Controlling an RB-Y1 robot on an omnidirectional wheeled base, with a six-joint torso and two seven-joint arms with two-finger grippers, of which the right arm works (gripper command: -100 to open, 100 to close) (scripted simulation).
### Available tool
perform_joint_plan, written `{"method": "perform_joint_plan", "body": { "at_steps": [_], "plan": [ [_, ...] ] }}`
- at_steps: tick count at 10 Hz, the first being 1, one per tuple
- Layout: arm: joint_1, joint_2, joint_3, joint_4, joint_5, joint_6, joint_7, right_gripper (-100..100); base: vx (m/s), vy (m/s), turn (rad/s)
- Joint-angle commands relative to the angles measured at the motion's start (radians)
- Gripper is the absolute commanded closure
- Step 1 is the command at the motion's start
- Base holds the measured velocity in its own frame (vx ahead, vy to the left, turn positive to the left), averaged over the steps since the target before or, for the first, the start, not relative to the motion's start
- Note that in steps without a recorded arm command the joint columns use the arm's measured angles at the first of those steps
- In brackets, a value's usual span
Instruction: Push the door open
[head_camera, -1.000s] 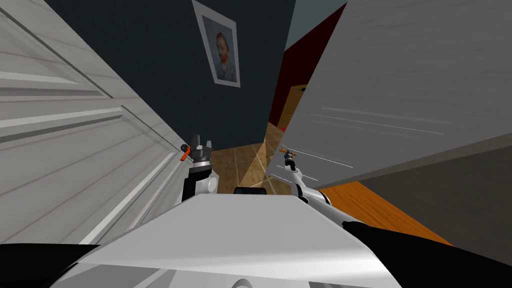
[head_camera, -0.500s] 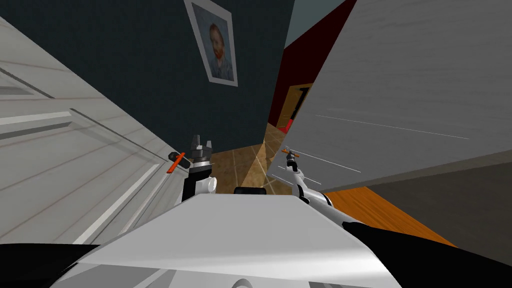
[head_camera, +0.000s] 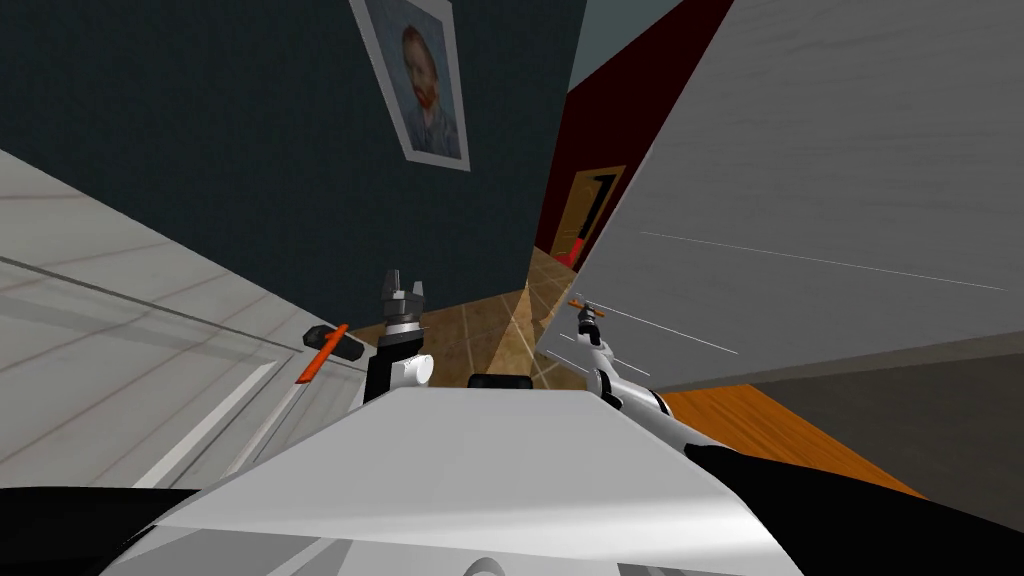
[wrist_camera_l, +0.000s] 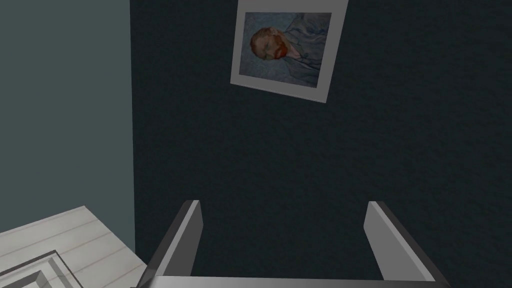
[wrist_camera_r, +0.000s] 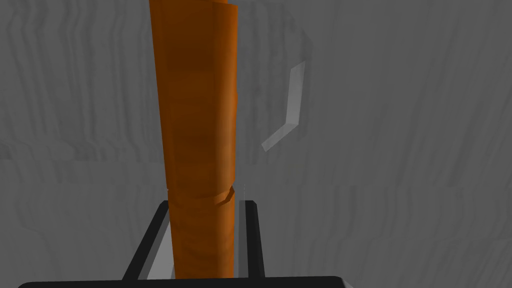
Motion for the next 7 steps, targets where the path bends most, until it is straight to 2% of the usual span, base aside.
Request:
{"method": "perform_joint_plan", "body": {
  "at_steps": [1, 7],
  "plan": [
    [0.015, -0.01, -0.023, -0.013, -0.008, 0.002, 0.009, 100, 0.193, 0.048, -0.064],
    [0.028, -0.028, -0.076, -0.006, -0.027, 0.001, 0.03, 100, 0.189, 0.067, -0.065]
  ]
}}
